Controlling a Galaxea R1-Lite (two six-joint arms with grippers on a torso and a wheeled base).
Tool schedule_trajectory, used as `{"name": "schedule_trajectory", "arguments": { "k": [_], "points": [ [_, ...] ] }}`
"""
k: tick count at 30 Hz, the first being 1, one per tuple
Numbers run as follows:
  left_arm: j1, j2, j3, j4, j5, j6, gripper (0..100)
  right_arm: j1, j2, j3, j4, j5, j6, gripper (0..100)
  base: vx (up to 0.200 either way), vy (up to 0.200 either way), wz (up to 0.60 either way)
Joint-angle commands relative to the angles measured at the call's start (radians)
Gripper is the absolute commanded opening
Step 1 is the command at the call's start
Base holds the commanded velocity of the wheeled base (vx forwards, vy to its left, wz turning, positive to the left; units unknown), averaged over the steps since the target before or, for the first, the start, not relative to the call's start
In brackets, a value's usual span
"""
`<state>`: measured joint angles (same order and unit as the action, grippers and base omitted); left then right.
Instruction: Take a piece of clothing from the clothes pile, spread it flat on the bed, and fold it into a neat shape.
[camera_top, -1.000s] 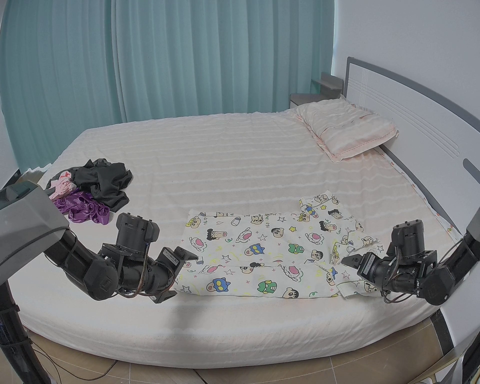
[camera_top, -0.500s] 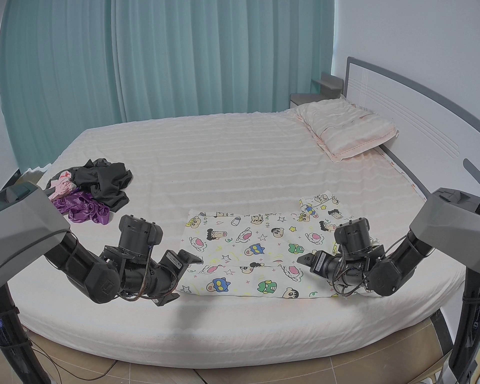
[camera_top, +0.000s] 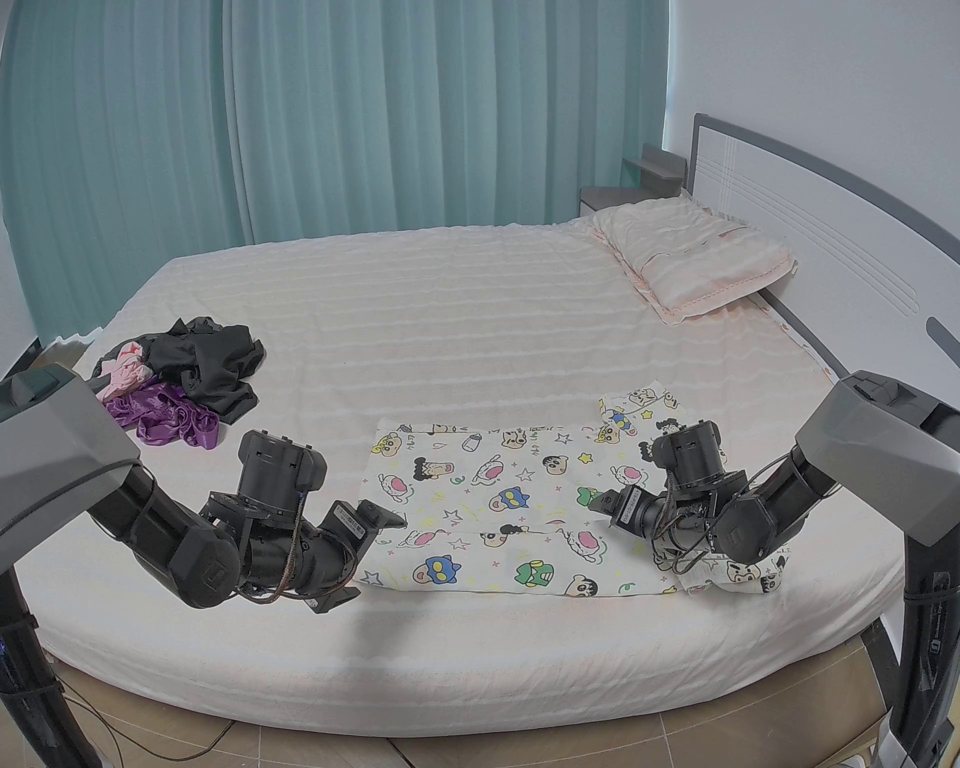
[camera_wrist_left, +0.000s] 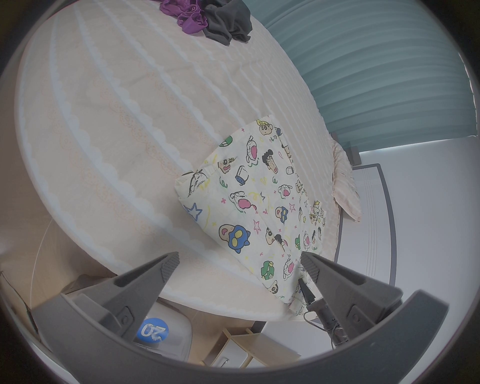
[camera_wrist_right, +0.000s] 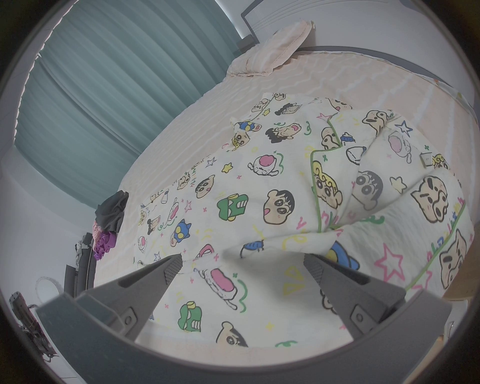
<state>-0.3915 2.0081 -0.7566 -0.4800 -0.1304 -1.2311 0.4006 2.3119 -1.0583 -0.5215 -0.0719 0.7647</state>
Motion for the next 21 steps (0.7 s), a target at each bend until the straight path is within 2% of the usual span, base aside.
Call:
{"name": "schedule_trajectory", "arguments": {
  "k": [1, 8, 15, 21],
  "points": [
    [0.000, 0.000, 0.000, 0.000, 0.000, -0.001, 100, -0.014, 0.027, -0.046, 0.014, -0.005, 0.001, 100, 0.000, 0.000, 0.00],
    [0.000, 0.000, 0.000, 0.000, 0.000, 0.002, 100, 0.006, 0.003, -0.049, 0.014, -0.003, 0.001, 100, 0.000, 0.000, 0.00],
    [-0.001, -0.003, 0.000, 0.000, 0.008, 0.007, 100, 0.014, -0.114, 0.018, 0.005, 0.003, 0.012, 100, 0.000, 0.000, 0.00],
    [0.000, -0.035, 0.006, -0.002, 0.014, 0.004, 100, 0.000, -0.304, 0.230, -0.020, 0.024, 0.051, 100, 0.000, 0.000, 0.00]
  ]
}}
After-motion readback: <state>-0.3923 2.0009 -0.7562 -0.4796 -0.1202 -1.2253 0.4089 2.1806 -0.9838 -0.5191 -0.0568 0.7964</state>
